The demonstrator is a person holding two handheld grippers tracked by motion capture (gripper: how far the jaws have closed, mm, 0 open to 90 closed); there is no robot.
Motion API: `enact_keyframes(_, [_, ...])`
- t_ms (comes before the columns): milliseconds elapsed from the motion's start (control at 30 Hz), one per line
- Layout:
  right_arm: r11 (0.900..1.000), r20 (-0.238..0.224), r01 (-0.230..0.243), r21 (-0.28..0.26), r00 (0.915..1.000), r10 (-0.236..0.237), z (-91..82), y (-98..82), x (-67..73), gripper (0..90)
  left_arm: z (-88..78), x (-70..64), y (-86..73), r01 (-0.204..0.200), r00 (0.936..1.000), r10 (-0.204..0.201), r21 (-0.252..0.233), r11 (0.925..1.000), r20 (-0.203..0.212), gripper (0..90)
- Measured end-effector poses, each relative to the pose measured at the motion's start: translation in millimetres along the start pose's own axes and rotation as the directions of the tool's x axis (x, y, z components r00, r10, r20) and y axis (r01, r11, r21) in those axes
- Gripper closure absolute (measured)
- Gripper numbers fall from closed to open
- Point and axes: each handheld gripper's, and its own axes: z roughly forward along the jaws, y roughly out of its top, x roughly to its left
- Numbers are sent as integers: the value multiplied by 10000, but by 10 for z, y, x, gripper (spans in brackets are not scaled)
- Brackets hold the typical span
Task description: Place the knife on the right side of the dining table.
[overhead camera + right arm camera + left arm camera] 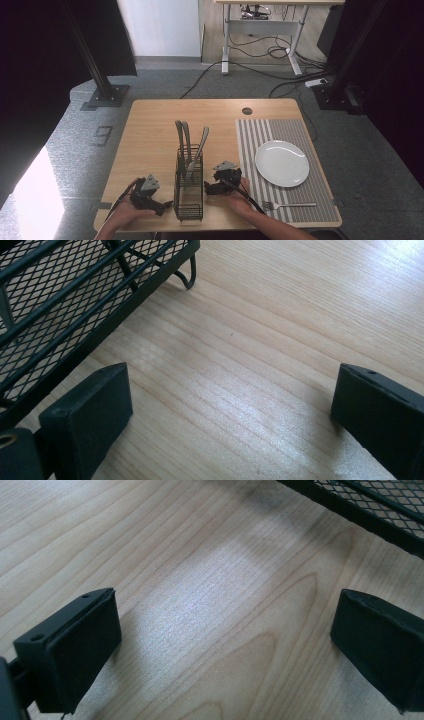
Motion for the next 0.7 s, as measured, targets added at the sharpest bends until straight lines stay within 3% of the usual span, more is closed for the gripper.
enact_keyframes(300, [9998, 164, -172, -60, 9997, 173, -10, 0, -10, 37, -1, 0, 0, -7, 10000, 7, 0, 10000, 6, 0])
enact_keyframes(367, [9990, 56, -397, -179, 9992, 398, -42, 22, -27, 42, -2, 0, -1, -9, 10000, 9, -1, 10000, 13, 0])
enact_keyframes(533, [9908, -495, -1044, -861, 9937, 1004, -248, 111, -65, 65, -2, 0, -2, -10, 10000, 10, -2, 10000, 15, 0])
enact_keyframes(700, [9798, -881, -1241, -1568, 9899, 1113, -487, 212, -130, 86, -2, 0, -2, -15, 10000, 15, 8, 10000, 23, 0])
